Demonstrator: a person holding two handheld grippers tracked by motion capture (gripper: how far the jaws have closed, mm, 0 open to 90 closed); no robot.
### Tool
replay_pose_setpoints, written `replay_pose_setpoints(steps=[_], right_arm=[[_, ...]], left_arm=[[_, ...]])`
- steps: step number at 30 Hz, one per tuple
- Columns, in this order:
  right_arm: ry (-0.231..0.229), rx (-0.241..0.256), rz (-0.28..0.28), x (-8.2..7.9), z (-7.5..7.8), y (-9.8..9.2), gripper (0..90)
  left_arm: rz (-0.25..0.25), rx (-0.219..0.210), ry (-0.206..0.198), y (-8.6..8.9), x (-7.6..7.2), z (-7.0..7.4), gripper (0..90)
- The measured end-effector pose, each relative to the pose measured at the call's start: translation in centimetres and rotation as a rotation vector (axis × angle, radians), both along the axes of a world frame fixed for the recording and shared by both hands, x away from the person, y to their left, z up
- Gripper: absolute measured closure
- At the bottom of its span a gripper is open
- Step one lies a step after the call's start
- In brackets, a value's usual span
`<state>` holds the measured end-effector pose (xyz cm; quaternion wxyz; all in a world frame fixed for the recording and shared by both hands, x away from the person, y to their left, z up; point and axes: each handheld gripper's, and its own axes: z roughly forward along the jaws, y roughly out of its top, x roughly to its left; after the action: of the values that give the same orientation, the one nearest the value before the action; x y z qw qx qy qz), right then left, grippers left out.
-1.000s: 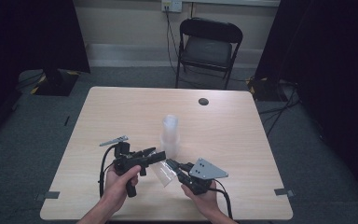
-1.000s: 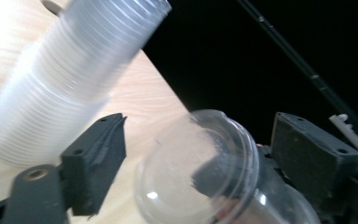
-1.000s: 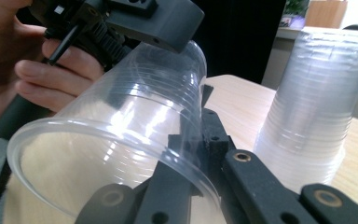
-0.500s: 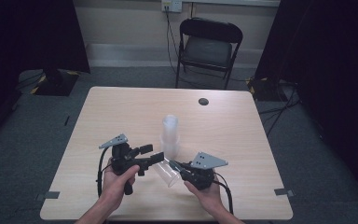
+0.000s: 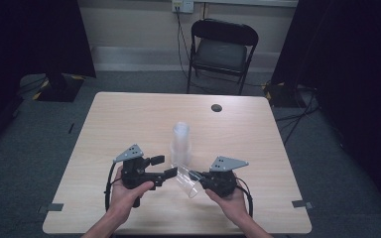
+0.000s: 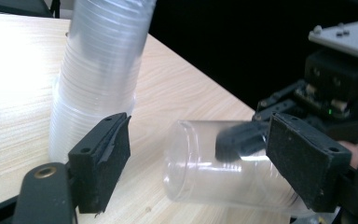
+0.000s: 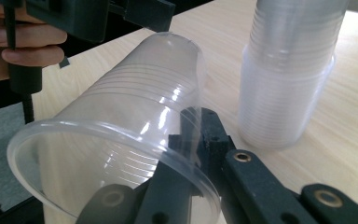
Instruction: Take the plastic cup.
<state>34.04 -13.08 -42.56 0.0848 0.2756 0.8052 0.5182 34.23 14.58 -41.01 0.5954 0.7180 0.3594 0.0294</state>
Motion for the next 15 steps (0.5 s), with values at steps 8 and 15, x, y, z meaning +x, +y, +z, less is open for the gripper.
replay_pose_setpoints(steps=[8,15], right_arm=[[0.092,-0.036,0.085,0.2,-0.6,-0.2,90.0],[0.180,-0.054,0.102,0.9,-1.1,-0.3,90.0]], left_arm=[[-0.039,0.043,-0.009,0.4,0.3,-0.8,17.4],[-0.068,0.111,-0.011,0.1,0.2,-1.1,18.2]])
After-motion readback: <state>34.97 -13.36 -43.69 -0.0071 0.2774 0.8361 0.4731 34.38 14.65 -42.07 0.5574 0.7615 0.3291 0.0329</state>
